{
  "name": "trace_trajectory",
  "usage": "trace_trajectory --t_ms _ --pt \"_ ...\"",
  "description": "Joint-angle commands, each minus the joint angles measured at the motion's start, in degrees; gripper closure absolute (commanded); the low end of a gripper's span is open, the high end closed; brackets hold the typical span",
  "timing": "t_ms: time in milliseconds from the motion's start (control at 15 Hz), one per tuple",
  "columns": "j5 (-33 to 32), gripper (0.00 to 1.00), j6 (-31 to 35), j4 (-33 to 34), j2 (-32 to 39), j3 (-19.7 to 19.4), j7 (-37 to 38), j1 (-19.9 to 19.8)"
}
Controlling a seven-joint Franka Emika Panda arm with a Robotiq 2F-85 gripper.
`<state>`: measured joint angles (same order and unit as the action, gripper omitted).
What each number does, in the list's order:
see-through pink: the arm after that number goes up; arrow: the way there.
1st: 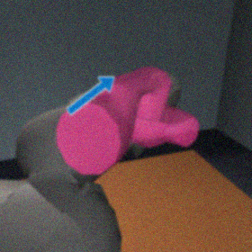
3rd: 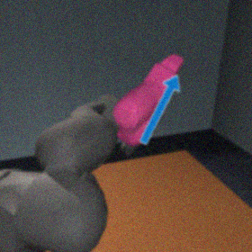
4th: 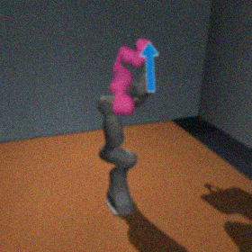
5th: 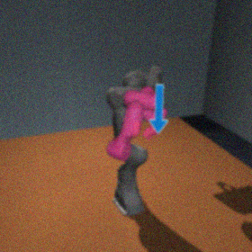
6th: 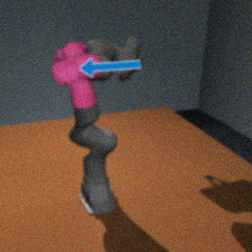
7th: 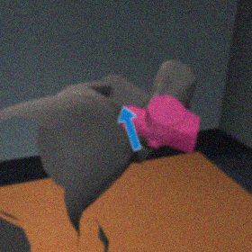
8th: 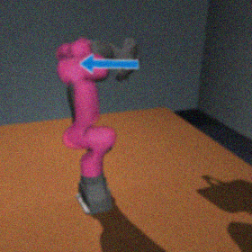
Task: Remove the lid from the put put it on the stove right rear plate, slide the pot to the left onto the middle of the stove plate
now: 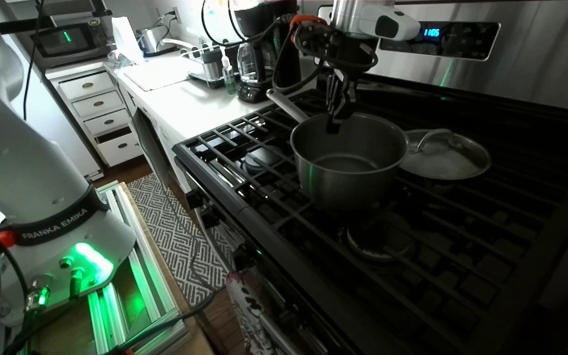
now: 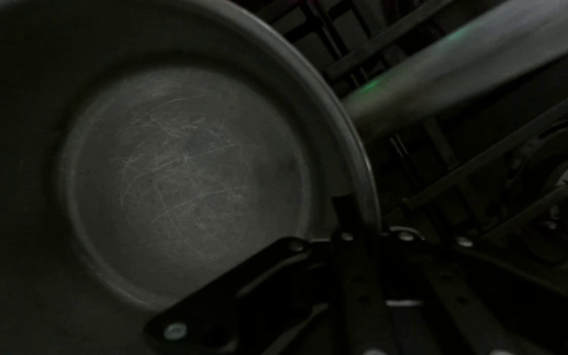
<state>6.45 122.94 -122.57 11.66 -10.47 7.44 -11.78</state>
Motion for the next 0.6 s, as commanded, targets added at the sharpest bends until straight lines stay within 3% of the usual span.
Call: trace_trajectory --t_ms 0,400,533 --pt "1.3 0.99 0.2 -3.1 -2.9 1.2 0.8 1.7" --pt "0.4 0.99 -0.2 -4.5 -3.8 1.9 3.9 3.7" --pt "-0.1 0.95 -0.1 -2.3 -1.9 1.5 2.6 3.3"
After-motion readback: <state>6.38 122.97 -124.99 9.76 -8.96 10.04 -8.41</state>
